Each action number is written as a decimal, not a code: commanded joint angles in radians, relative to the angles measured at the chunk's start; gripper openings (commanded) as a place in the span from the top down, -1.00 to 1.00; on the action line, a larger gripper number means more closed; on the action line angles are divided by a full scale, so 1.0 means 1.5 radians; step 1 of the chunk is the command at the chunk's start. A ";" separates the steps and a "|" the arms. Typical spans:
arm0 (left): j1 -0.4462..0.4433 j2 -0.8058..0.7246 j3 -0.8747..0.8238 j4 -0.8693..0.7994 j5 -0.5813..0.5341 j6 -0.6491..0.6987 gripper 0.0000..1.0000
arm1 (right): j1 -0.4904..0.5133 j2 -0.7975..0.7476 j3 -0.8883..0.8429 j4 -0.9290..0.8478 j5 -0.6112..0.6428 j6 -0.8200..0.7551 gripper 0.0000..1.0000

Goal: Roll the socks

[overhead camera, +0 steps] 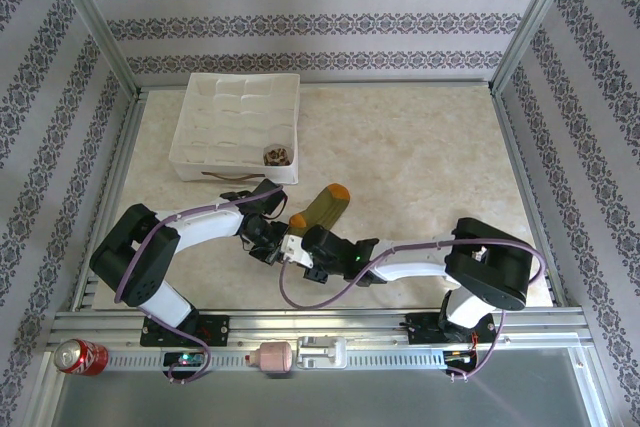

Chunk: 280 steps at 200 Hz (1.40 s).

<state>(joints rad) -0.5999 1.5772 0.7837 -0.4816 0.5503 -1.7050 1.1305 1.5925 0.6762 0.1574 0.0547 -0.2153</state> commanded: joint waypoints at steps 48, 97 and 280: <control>0.004 -0.092 -0.039 -0.105 -0.104 0.004 -0.11 | -0.127 0.047 0.007 -0.087 -0.337 0.169 1.00; 0.003 -0.231 -0.069 -0.077 -0.159 0.059 -0.36 | -0.164 0.115 0.007 -0.103 -0.402 0.230 1.00; -0.051 -0.181 -0.184 0.270 -0.140 0.131 0.11 | -0.292 0.233 0.068 -0.220 -0.514 0.330 1.00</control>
<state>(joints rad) -0.6624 1.2602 0.5255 -0.1829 0.3695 -1.5246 0.7269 1.8458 0.8265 0.0460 -0.8429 0.2424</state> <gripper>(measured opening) 0.466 0.059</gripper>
